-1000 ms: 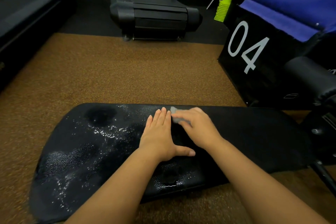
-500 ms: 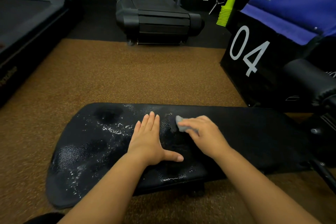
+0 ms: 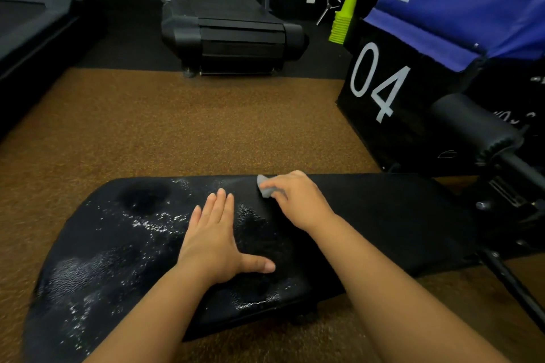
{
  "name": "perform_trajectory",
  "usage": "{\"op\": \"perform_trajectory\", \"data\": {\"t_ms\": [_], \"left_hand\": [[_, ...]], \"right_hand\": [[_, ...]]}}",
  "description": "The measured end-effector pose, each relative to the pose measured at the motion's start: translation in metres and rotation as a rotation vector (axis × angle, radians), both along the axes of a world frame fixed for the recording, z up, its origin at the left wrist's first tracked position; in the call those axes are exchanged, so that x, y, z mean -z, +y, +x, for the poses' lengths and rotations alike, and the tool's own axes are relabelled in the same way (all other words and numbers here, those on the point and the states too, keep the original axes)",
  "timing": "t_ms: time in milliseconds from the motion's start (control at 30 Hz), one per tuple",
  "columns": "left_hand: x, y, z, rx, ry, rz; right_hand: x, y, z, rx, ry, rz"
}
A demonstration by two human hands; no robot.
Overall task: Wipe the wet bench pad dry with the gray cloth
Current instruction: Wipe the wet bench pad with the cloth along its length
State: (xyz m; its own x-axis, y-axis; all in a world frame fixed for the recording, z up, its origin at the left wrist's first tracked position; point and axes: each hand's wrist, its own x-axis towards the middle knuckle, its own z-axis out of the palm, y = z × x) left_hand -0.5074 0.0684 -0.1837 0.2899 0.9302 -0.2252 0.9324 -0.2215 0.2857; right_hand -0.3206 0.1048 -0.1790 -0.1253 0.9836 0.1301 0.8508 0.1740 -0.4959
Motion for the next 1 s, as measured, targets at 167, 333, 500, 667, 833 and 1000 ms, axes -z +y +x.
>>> {"op": "perform_trajectory", "data": {"t_ms": [167,333,500,667,833,1000], "left_hand": [[-0.001,0.000,0.001,-0.004,-0.003,-0.004],[-0.003,-0.001,0.000,-0.001,-0.035,-0.014],[-0.005,-0.003,0.001,-0.009,-0.022,-0.021],[-0.006,-0.003,0.000,-0.010,-0.017,-0.024],[-0.007,-0.005,0.001,-0.021,-0.008,-0.025],[-0.008,-0.006,0.002,-0.026,-0.002,-0.020]], "right_hand": [[0.011,0.008,-0.043,0.033,0.025,0.034],[0.006,-0.034,-0.018,-0.194,0.029,0.068],[0.014,-0.030,0.002,0.077,0.088,0.062],[0.018,-0.066,-0.020,-0.136,0.079,0.042],[0.007,-0.075,0.029,-0.040,0.047,0.099],[0.013,-0.066,-0.019,0.121,0.090,0.100]]}}
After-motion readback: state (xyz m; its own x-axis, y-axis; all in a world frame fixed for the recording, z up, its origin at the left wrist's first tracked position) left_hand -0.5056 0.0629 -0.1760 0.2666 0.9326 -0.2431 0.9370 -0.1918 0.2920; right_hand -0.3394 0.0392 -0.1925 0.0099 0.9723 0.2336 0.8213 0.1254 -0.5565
